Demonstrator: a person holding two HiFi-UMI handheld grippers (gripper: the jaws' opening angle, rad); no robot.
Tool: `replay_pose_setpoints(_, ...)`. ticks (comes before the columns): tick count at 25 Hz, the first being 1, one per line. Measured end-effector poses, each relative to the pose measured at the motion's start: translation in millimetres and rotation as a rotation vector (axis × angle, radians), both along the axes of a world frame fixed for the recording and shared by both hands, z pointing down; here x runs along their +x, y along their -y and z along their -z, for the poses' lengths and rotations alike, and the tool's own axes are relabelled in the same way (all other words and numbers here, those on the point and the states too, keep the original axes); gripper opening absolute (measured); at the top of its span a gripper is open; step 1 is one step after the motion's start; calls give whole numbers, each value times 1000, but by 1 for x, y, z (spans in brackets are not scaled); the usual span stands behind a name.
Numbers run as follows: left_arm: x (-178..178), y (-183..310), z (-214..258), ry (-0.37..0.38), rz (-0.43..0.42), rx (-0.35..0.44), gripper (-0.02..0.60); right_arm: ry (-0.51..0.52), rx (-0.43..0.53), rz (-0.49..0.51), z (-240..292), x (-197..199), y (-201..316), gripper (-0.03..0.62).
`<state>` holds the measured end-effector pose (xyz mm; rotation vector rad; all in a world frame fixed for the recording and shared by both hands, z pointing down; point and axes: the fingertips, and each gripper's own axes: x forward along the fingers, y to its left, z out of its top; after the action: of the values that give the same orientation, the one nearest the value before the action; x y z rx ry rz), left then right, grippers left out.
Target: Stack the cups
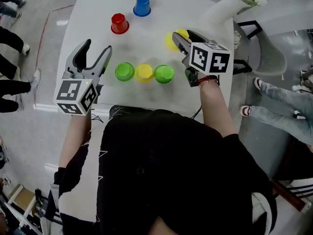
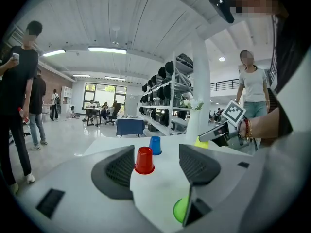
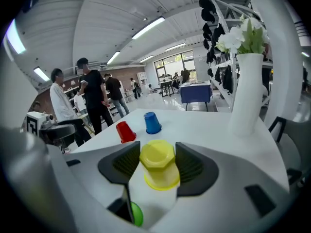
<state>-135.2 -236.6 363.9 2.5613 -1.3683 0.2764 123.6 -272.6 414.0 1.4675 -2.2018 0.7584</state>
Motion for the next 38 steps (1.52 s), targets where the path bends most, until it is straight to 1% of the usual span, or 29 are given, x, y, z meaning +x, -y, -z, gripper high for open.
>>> replay_pose_setpoints(6,13,-18,5,7,2,9,299,48,47,76,37,-14,-35,229)
replay_pose_setpoints(10,20,-33,6,11,1,8,298,80,65,153,58,-31,-58,230)
replay_pose_setpoints(15,26,-50,8,7,7,10,296,72,70,234,70,-49,-82,229)
replay_pose_setpoints(21,29,-68,10,12,17,13,296,22,69,300,68,-61,-99,229)
replay_pose_setpoints(25,27,-77,12,13,30,18,295,10,55,332,65,-69,-107,229)
replay_pose_setpoints(33,19,-85,8,15,55,18,293,-39,35,376,54,-80,-112,230)
replay_pose_setpoints(38,15,-88,7,14,68,13,293,-37,20,390,51,-85,-113,230)
